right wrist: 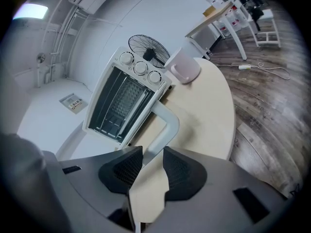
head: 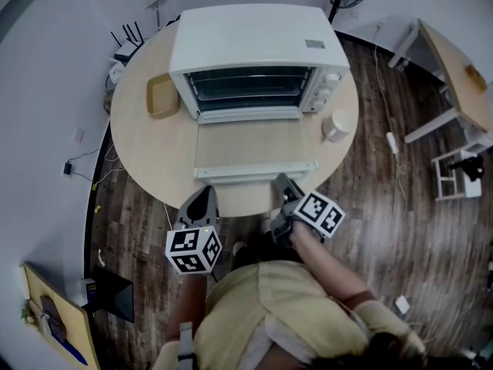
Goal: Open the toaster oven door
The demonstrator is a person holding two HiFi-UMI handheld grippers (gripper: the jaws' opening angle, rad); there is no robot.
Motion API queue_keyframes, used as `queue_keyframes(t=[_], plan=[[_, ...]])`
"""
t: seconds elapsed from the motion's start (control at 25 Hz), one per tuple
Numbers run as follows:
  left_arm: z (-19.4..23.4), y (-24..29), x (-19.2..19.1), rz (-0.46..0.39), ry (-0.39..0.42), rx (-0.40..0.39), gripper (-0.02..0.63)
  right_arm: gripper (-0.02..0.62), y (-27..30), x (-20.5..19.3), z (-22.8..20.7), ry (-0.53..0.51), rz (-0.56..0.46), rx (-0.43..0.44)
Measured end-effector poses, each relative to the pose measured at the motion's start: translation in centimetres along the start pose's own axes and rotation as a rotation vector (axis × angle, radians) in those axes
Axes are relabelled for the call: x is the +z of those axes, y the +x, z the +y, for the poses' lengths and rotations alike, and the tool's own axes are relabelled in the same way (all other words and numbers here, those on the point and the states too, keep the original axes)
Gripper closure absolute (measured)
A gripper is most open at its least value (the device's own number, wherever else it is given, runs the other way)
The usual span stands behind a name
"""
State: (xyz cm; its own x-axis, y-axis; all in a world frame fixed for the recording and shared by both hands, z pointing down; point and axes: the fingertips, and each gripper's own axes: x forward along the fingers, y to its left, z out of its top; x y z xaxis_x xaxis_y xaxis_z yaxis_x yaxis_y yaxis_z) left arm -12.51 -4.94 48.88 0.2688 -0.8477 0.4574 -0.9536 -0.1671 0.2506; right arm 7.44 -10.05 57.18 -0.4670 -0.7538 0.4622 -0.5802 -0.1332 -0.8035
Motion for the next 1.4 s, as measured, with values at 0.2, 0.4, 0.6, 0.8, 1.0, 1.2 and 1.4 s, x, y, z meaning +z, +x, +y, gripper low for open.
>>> queue_keyframes(t=[0.2, 0.4, 0.6, 0.8, 1.0, 1.2, 1.4], plan=[[0.0, 0.2, -0.2, 0.011, -0.003, 0.0, 0.604, 0.465, 0.3, -0.4, -0.6, 0.003, 0.009, -0.013], [-0.1, 0.4, -0.7, 0.022, -0.028, -0.008, 0.604, 0.465, 0.4, -0.6, -1.2, 0.005, 0.022, -0.039], [-0.1, 0.5, -1.0, 0.029, -0.043, -0.014, 0.604, 0.465, 0.6, -0.8, -1.6, 0.015, 0.026, -0.046], [0.0, 0.6, -1.2, 0.035, -0.056, -0.016, 0.604, 0.465, 0.8, -1.0, -2.0, 0.025, 0.033, -0.06], [0.0, 0.6, -1.4, 0.04, -0.061, -0.015, 0.604, 0.465, 0.8, -1.1, -2.2, 0.027, 0.036, -0.073], [0.2, 0.7, -1.4, 0.041, -0.066, -0.015, 0.604, 0.466, 1.0, -1.3, -2.5, 0.039, 0.042, -0.085], [0.3, 0.8, -1.4, 0.042, -0.069, -0.016, 0.604, 0.468, 1.2, -1.4, -2.8, 0.045, 0.044, -0.094]])
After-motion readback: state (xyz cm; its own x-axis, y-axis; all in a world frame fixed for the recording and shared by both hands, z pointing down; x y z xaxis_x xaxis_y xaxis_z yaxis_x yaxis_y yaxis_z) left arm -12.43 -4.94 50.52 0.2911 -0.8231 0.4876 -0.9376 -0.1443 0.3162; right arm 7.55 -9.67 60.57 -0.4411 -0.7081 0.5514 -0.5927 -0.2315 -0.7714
